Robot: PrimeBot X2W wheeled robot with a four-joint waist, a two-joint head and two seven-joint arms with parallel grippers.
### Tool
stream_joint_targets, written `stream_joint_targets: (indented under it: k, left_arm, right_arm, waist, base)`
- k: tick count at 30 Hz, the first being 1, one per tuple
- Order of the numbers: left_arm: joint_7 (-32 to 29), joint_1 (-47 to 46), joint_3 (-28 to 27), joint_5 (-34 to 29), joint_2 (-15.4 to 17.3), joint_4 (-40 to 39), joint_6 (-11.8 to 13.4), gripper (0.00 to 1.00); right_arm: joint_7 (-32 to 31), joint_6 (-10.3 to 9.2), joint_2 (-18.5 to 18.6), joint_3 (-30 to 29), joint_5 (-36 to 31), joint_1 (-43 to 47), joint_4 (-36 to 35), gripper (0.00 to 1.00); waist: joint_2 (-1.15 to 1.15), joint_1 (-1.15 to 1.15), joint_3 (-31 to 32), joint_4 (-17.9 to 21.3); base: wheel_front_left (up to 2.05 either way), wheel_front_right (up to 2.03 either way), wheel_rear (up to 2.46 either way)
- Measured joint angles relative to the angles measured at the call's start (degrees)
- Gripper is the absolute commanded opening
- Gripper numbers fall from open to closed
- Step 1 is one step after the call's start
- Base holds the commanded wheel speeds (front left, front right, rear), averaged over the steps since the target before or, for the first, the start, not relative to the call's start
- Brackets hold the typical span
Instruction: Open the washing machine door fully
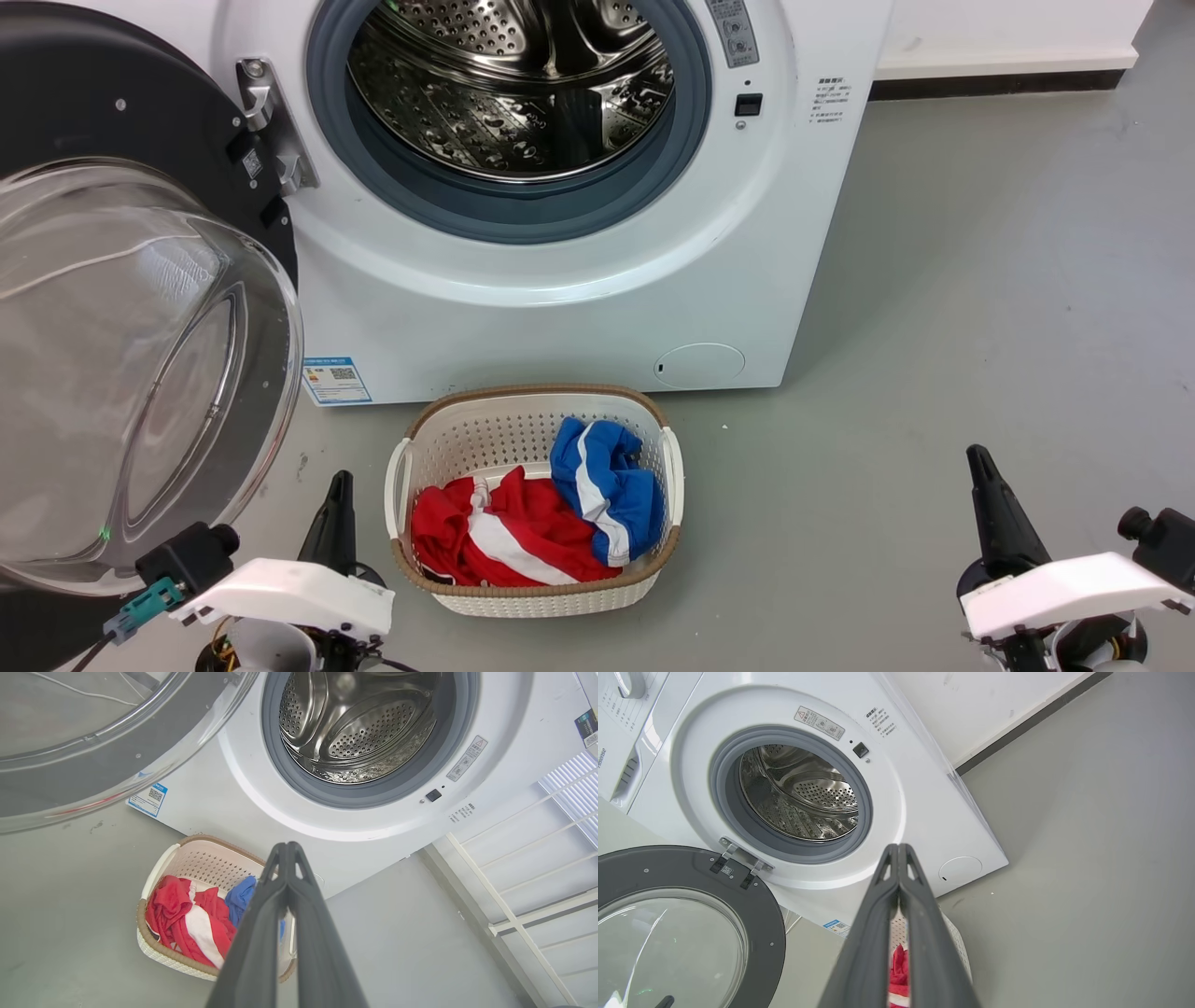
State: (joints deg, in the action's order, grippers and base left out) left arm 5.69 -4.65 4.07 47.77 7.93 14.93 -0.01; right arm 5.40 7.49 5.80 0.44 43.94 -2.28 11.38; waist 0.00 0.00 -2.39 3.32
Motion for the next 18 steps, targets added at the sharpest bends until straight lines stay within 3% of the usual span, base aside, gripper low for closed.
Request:
stream_joint_targets:
  k: [18]
  left_arm:
    - [-3.25,-0.24,-2.85,11.81,-1.35,-0.16,-2.01,0.0]
  right_arm:
    - [-2.78,0.0,-0.42,-1.38,13.28,-0.88,0.68,0.0]
  waist:
    - [0.0,0.0,0.44,-0.66]
  base:
    - [0.0,0.0,0.0]
